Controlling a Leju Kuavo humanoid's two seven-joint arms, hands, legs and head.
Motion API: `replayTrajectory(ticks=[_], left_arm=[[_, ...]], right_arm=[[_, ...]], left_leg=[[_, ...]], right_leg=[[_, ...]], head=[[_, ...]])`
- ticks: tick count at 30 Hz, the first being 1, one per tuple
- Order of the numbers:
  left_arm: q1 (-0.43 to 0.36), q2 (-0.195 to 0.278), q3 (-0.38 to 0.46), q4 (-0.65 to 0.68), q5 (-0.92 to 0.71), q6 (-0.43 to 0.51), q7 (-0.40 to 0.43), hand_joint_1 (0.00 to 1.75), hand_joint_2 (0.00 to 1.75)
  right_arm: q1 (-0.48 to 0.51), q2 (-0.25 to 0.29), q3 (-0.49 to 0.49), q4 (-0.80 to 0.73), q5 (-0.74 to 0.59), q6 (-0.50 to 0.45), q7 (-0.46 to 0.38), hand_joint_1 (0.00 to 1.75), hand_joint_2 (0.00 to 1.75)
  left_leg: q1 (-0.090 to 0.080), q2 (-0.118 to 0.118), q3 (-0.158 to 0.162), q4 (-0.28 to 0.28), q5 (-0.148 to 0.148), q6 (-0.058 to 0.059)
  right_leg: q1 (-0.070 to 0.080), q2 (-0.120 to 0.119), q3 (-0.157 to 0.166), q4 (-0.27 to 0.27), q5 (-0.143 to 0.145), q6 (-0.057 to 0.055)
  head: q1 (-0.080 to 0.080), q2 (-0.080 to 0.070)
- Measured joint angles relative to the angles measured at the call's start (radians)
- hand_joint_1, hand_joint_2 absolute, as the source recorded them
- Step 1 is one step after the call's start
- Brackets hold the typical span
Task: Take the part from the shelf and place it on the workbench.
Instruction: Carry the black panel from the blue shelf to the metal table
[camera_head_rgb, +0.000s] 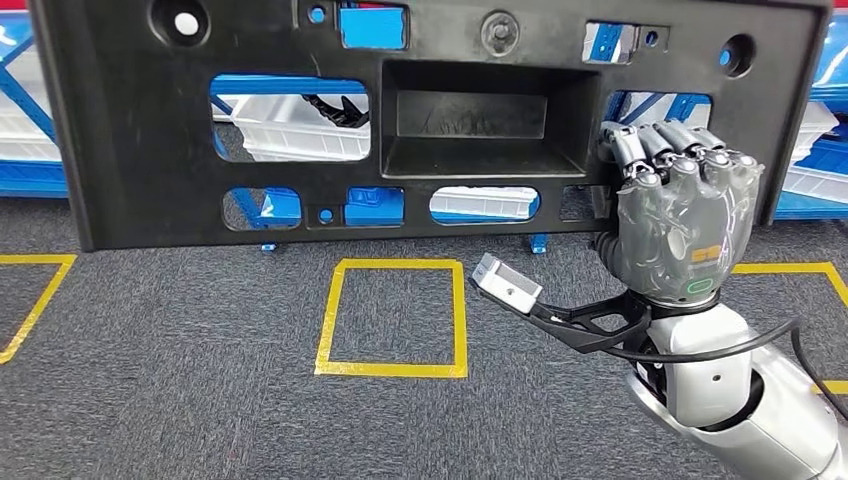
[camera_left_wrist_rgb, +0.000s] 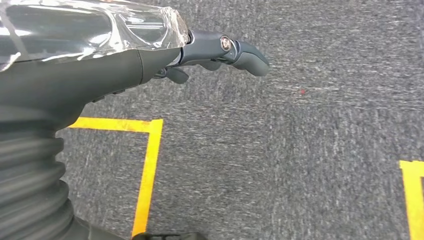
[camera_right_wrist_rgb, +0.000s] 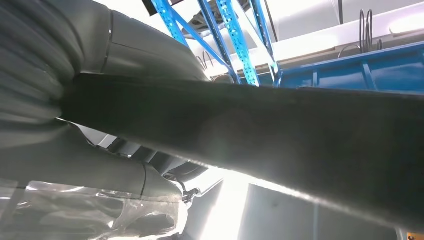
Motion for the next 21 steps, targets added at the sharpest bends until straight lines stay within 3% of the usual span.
replayTrajectory(ticks=[1,2,4,6,8,10,11,14,16,17,18,20,21], left_arm=[[0.001,0.0,0.0,0.0,0.0,0.0,0.0,0.0,1.75],[0.001,0.0,0.0,0.0,0.0,-0.001,0.0,0.0,1.75],[0.0,0.0,0.003,0.0,-0.001,-0.002,0.001,0.0,1.75],[-0.001,0.0,0.006,0.0,-0.001,-0.004,0.002,0.0,1.75],[0.0,0.0,0.01,0.0,-0.001,-0.006,0.004,0.0,1.75],[0.0,0.0,0.014,0.0,-0.001,-0.007,0.004,0.0,1.75],[-0.001,0.0,0.016,0.0,-0.002,-0.008,0.004,0.0,1.75],[0.0,0.0,0.019,0.0,-0.005,-0.011,0.004,0.0,1.75],[0.001,0.0,0.02,0.0,-0.008,-0.012,0.004,0.0,1.75],[0.002,0.0,0.021,0.0,-0.009,-0.013,0.004,0.0,1.75],[0.002,0.0,0.022,0.0,-0.01,-0.013,0.004,0.0,1.75],[0.002,0.0,0.023,0.0,-0.012,-0.013,0.003,0.0,1.75],[0.002,-0.001,0.023,0.0,-0.012,-0.014,0.002,0.0,1.75]], right_arm=[[0.0,0.0,0.001,0.0,-0.001,0.001,0.0,1.75,1.75],[0.0,0.0,0.001,0.0,-0.002,0.002,0.0,1.75,1.75],[0.0,0.0,0.0,0.0,-0.007,0.006,0.0,1.75,1.75],[0.001,0.0,-0.002,0.0,-0.015,0.009,0.0,1.75,1.75],[0.001,0.0,-0.004,0.0,-0.021,0.01,0.0,1.75,1.75],[0.003,0.0,-0.006,0.0,-0.024,0.011,0.0,1.75,1.75],[0.004,0.0,-0.007,0.0,-0.025,0.011,0.0,1.75,1.75],[0.01,0.0,-0.009,0.0,-0.027,0.012,0.0,1.75,1.75],[0.016,0.0,-0.009,0.0,-0.032,0.012,0.0,1.75,1.75],[0.018,0.0,-0.009,0.0,-0.039,0.011,0.0,1.75,1.75],[0.02,0.0,-0.009,0.0,-0.049,0.011,0.0,1.75,1.75],[0.019,0.0,-0.011,0.0,-0.075,0.012,0.0,1.75,1.75],[0.018,0.0,-0.012,0.0,-0.088,0.013,0.0,1.75,1.75]], left_leg=[[0.001,0.0,0.014,-0.011,0.015,-0.001],[0.001,0.0,0.047,-0.063,0.043,0.001],[0.0,-0.001,0.14,-0.224,0.102,0.008],[-0.004,-0.002,0.187,-0.317,0.122,0.018],[-0.004,-0.003,0.183,-0.328,0.121,0.027],[-0.001,-0.002,0.179,-0.332,0.125,0.038],[0.001,-0.002,0.177,-0.334,0.129,0.044],[0.001,-0.001,0.17,-0.334,0.134,0.054],[0.0,-0.001,0.167,-0.334,0.136,0.056],[0.0,-0.001,0.167,-0.334,0.137,0.056],[-0.001,-0.002,0.168,-0.334,0.138,0.056],[-0.004,-0.003,0.172,-0.334,0.139,0.054],[-0.005,-0.003,0.172,-0.333,0.14,0.052]], right_leg=[[0.0,0.0,-0.003,0.0,0.002,0.001],[0.0,0.001,-0.004,0.001,0.004,0.002],[0.002,0.001,-0.005,0.002,0.006,0.006],[0.006,0.002,-0.011,0.004,0.009,0.013],[0.008,0.002,-0.017,0.007,0.012,0.022],[0.007,0.003,-0.031,0.031,-0.007,0.031],[0.006,0.003,-0.05,0.074,-0.035,0.036],[0.004,0.003,-0.144,0.282,-0.137,0.044],[0.003,0.003,-0.176,0.351,-0.152,0.046],[0.003,0.003,-0.168,0.338,-0.136,0.045],[0.003,0.003,-0.143,0.289,-0.106,0.043],[0.008,0.003,-0.058,0.126,-0.032,0.031],[0.011,0.003,-0.024,0.059,-0.009,0.025]], head=[[0.0,0.0],[0.0,0.0],[0.0,0.0],[0.0,0.0],[0.001,0.0],[0.001,0.0],[0.002,0.0],[0.002,0.0],[0.002,0.0],[0.002,0.0],[0.003,0.0],[0.002,0.0],[0.002,0.0]])
